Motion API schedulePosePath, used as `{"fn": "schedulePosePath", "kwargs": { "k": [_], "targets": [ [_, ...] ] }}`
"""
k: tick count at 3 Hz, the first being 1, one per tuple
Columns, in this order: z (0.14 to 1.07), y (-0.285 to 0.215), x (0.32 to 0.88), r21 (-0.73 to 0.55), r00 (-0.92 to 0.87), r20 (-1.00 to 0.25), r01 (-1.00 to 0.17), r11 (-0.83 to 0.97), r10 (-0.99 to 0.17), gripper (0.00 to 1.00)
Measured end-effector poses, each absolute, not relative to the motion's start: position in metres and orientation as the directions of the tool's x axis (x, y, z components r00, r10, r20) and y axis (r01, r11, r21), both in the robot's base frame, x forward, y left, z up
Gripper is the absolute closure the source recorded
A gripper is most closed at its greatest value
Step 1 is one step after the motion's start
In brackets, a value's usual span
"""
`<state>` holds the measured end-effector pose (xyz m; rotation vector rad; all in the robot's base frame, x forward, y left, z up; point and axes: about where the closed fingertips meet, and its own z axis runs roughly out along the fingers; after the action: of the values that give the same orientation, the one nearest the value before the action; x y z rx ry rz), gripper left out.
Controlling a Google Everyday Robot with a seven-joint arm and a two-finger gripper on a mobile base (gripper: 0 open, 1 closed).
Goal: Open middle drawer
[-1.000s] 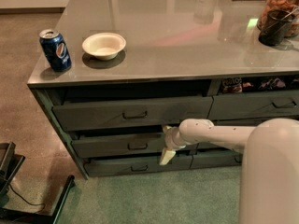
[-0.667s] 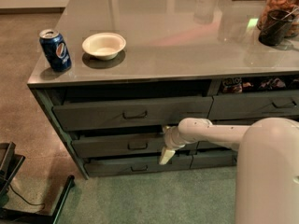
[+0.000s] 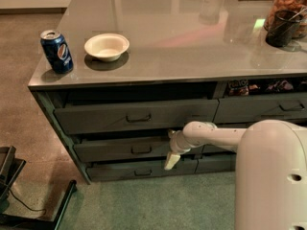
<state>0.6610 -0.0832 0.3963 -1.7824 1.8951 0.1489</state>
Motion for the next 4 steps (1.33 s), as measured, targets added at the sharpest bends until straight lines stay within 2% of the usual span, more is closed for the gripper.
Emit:
{"fn": "schedulePosePath", "kwargs": {
  "k": [1,4],
  "targets": [
    [0.3963,-0.0832,0.6610,-0.272,0.010,-0.444,-0.954,0.124,-0.896,0.19],
    [0.3962,-0.0831,0.6609,-0.272,0.010,-0.444,-0.954,0.124,-0.896,0.88]
  ]
}}
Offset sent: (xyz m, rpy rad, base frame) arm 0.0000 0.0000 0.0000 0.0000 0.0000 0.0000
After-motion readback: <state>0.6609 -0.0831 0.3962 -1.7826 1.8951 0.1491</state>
